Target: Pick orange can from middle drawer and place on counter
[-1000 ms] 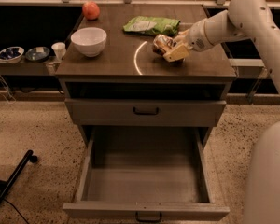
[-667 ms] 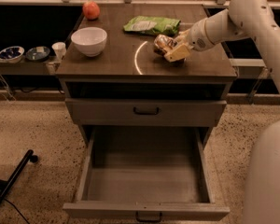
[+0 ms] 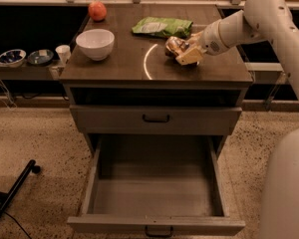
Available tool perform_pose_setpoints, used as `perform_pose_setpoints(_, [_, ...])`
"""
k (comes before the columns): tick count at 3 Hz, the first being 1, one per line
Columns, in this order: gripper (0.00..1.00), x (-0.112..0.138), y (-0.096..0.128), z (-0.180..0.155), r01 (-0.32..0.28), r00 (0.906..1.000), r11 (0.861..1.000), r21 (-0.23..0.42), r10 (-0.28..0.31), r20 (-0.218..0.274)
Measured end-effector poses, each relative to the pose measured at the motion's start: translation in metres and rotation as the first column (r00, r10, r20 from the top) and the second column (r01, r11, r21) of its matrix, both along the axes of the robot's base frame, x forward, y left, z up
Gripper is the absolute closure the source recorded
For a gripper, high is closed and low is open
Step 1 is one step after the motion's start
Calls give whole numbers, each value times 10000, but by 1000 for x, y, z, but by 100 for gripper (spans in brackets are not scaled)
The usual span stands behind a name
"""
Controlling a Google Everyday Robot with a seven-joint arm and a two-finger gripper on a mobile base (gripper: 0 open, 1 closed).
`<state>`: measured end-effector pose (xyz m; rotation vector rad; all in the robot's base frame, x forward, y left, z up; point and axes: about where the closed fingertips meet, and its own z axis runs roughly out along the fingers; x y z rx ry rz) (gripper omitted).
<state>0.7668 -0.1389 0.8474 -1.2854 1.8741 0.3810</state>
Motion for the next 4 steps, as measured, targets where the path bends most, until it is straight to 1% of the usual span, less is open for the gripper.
perform_pose_setpoints(1, [4, 0, 0, 0, 0, 10000, 10000, 0, 0, 0])
perform_pose_setpoints(2, [0, 0, 0, 0, -1, 10000, 10000, 0, 1, -1])
perform_pose_setpoints(3, [0, 0, 0, -1, -86, 10000, 10000, 42, 86, 7])
perform_pose_setpoints(4, [0, -3, -12, 2, -231, 9988, 9994, 249, 220, 428])
